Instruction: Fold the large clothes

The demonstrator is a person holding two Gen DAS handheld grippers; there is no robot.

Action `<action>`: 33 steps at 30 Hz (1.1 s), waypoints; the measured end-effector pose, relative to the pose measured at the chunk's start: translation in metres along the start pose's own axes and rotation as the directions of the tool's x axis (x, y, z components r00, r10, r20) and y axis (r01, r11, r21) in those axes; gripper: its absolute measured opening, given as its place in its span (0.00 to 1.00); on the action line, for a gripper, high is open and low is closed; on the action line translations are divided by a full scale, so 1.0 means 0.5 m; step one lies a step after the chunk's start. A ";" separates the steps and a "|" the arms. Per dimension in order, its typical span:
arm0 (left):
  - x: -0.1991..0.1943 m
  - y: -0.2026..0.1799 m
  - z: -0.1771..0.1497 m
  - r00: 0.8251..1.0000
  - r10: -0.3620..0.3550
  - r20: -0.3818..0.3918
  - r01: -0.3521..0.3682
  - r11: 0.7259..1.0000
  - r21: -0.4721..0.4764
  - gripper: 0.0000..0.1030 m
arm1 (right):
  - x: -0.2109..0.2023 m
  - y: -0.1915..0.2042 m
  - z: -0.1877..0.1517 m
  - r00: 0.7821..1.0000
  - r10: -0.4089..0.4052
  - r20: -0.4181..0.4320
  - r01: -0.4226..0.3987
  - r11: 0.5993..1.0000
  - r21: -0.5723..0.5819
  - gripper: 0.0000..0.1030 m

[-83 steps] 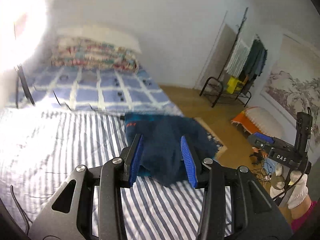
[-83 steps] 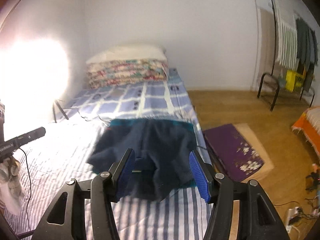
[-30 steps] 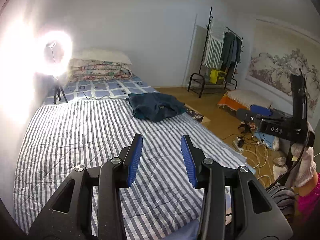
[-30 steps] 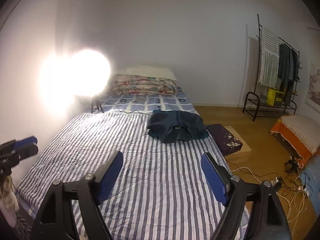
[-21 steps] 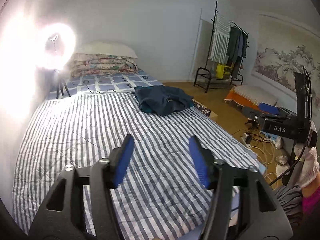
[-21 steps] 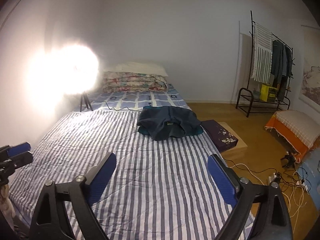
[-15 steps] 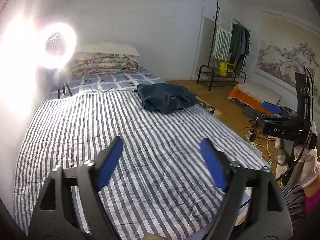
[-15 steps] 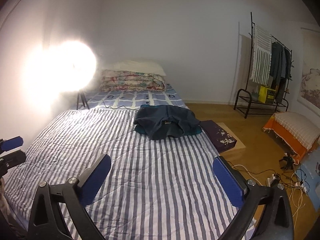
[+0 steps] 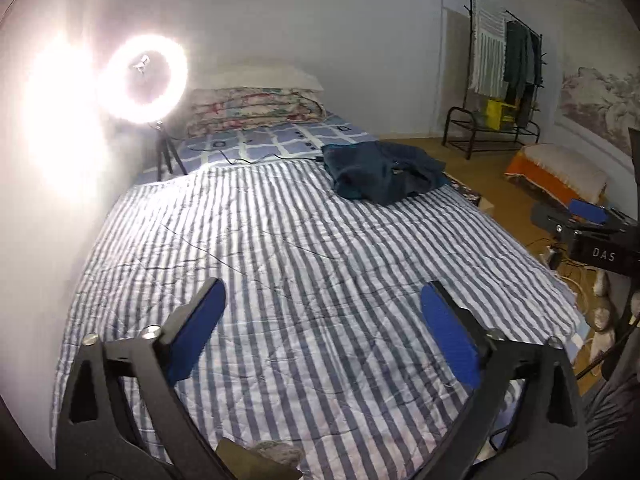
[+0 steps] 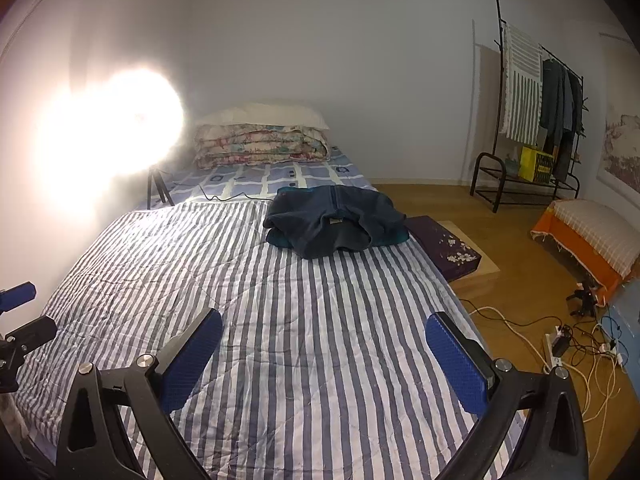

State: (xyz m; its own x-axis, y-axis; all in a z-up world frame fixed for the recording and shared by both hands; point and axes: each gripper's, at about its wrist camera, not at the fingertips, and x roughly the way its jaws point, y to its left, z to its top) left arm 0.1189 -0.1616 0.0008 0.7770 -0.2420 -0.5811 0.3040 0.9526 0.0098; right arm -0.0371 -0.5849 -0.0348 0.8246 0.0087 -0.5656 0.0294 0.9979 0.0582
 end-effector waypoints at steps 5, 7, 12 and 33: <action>-0.016 0.004 0.003 0.999 0.027 0.038 -0.027 1.000 -0.008 1.00 | 0.010 0.005 -0.006 1.000 0.005 -0.015 -0.005 1.000 -0.003 1.00; -0.020 0.006 0.004 0.998 0.039 0.047 -0.038 0.999 -0.007 1.00 | 0.011 0.007 -0.008 1.000 0.004 -0.018 -0.004 1.000 -0.006 1.00; -0.028 0.009 0.006 0.997 0.053 0.059 -0.053 0.999 -0.007 1.00 | 0.011 0.010 -0.008 1.000 0.000 -0.011 0.000 1.000 -0.001 1.00; -0.026 0.016 0.001 0.997 0.051 0.049 -0.051 0.999 -0.010 1.00 | 0.015 0.013 -0.012 1.000 -0.012 -0.016 0.012 1.000 0.011 1.00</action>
State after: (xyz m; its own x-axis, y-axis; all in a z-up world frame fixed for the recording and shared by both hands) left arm 0.1115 -0.1511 0.0090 0.8179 -0.2016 -0.5389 0.2587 0.9654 0.0315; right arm -0.0344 -0.5781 -0.0436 0.8153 -0.0021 -0.5790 0.0455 0.9971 0.0604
